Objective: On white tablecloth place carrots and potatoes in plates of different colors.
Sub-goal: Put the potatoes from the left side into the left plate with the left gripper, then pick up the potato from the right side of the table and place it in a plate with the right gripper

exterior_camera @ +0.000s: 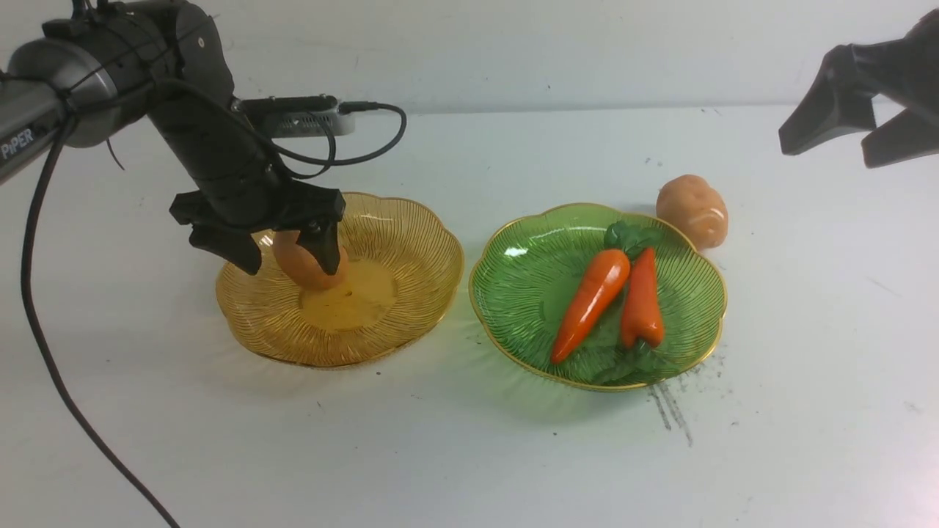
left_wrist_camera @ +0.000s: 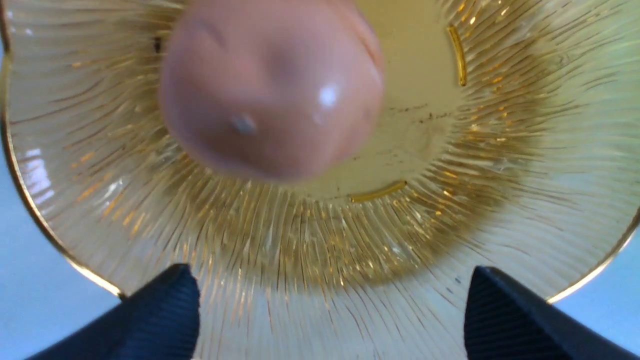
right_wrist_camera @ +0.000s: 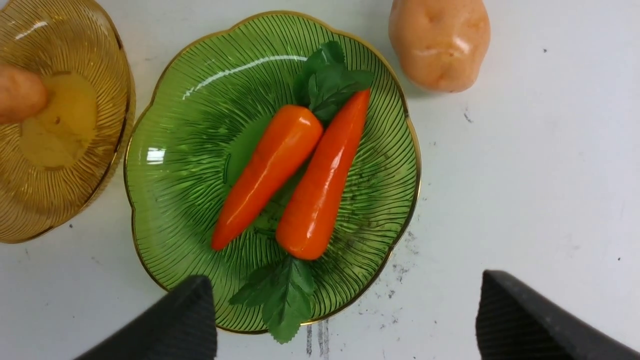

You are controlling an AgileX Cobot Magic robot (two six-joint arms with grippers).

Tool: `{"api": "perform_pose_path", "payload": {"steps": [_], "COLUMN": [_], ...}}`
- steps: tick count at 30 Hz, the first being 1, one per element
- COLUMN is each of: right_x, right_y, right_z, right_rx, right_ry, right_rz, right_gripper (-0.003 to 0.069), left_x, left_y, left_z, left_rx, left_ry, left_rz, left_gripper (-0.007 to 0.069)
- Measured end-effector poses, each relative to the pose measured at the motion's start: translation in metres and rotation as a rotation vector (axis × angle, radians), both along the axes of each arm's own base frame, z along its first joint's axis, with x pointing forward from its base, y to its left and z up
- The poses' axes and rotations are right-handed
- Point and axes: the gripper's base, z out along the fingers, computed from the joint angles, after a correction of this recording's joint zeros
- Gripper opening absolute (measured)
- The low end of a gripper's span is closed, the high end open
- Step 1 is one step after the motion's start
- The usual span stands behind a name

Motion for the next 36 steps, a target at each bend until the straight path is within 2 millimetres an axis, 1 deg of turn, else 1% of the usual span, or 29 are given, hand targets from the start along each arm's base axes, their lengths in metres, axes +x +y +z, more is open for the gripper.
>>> {"api": "perform_pose_path", "payload": {"steps": [7, 8, 9, 11, 12, 13, 14, 15, 16, 17, 18, 19, 20, 21, 22, 23, 24, 25, 26, 28, 29, 30, 32, 35, 36], "right_x": [0.001, 0.003, 0.010, 0.022, 0.033, 0.035, 0.049, 0.056, 0.066, 0.069, 0.083, 0.084, 0.089, 0.104, 0.110, 0.112, 0.126, 0.132, 0.139, 0.153, 0.159, 0.160, 0.173, 0.178, 0.180], "right_y": [-0.001, -0.002, -0.004, -0.007, -0.008, -0.009, -0.010, -0.010, -0.010, -0.010, -0.009, -0.009, -0.008, -0.007, -0.005, -0.005, -0.001, 0.001, 0.004, 0.010, 0.012, 0.014, 0.018, 0.024, 0.027], "right_z": [0.000, 0.000, -0.002, -0.006, -0.012, -0.013, -0.025, -0.032, -0.043, -0.047, -0.061, -0.063, -0.068, -0.083, -0.089, -0.090, -0.102, -0.107, -0.114, -0.129, -0.136, -0.138, -0.159, -0.174, -0.181], "right_rx": [-0.011, -0.022, -0.037, -0.054, -0.063, -0.065, -0.073, -0.070, -0.066, -0.065, -0.052, -0.052, -0.048, -0.046, -0.047, -0.047, -0.048, -0.049, -0.049, -0.049, -0.048, -0.047, -0.047, -0.052, -0.061], "right_ry": [-0.012, -0.028, -0.072, -0.128, -0.171, -0.175, -0.193, -0.195, -0.193, -0.191, -0.184, -0.183, -0.182, -0.173, -0.175, -0.176, -0.180, -0.183, -0.186, -0.188, -0.184, -0.183, -0.154, -0.124, -0.111], "right_rz": [0.002, -0.005, -0.026, -0.049, -0.065, -0.066, -0.064, -0.064, -0.063, -0.065, -0.063, -0.064, -0.065, -0.065, -0.064, -0.064, -0.059, -0.058, -0.054, -0.048, -0.046, -0.045, -0.040, -0.022, -0.012], "right_gripper": [0.0639, 0.0638, 0.0633, 0.0616, 0.0600, 0.0596, 0.0567, 0.0554, 0.0538, 0.0536, 0.0524, 0.0524, 0.0522, 0.0526, 0.0532, 0.0533, 0.0552, 0.0563, 0.0576, 0.0615, 0.0627, 0.0632, 0.0651, 0.0655, 0.0655], "left_x": [-0.002, -0.002, -0.003, -0.004, -0.005, -0.005, -0.007, -0.007, -0.010, -0.010, -0.016, -0.016, -0.020, -0.028, -0.034, -0.034, -0.045, -0.049, -0.056, -0.068, -0.072, -0.074, -0.081, -0.083, -0.084], "left_y": [-0.004, -0.004, -0.004, -0.004, -0.004, -0.004, -0.004, -0.004, -0.003, -0.003, -0.002, -0.002, -0.002, -0.001, 0.000, 0.000, 0.002, 0.002, 0.003, 0.006, 0.007, 0.008, 0.011, 0.012, 0.012], "left_z": [0.001, 0.001, 0.001, 0.003, 0.006, 0.006, 0.012, 0.015, 0.023, 0.023, 0.038, 0.040, 0.048, 0.068, 0.080, 0.080, 0.100, 0.106, 0.118, 0.136, 0.141, 0.143, 0.152, 0.154, 0.154], "left_rx": [-0.043, -0.047, -0.051, -0.051, -0.052, -0.052, -0.054, -0.055, -0.057, -0.057, -0.061, -0.061, -0.064, -0.071, -0.076, -0.076, -0.081, -0.082, -0.083, -0.074, -0.069, -0.066, -0.041, -0.032, -0.032], "left_ry": [0.023, 0.028, 0.033, 0.032, 0.027, 0.027, 0.012, 0.006, -0.014, -0.014, -0.049, -0.053, -0.073, -0.121, -0.148, -0.148, -0.198, -0.215, -0.246, -0.291, -0.303, -0.311, -0.332, -0.338, -0.339], "left_rz": [0.006, 0.008, 0.012, 0.012, 0.011, 0.011, 0.011, 0.011, 0.009, 0.009, 0.006, 0.006, 0.005, 0.004, 0.002, 0.002, -0.004, -0.008, -0.010, -0.014, -0.015, -0.015, -0.017, -0.016, -0.016], "left_gripper": [0.0683, 0.0683, 0.0676, 0.0629, 0.0567, 0.0554, 0.0405, 0.0321, 0.0190, 0.0171, 0.0071, 0.0063, 0.0039, 0.0011, 0.0002, 0.0001, -0.0003, -0.0003, -0.0003, -0.0003, -0.0003, -0.0003, -0.0003, -0.0003, -0.0003]}}
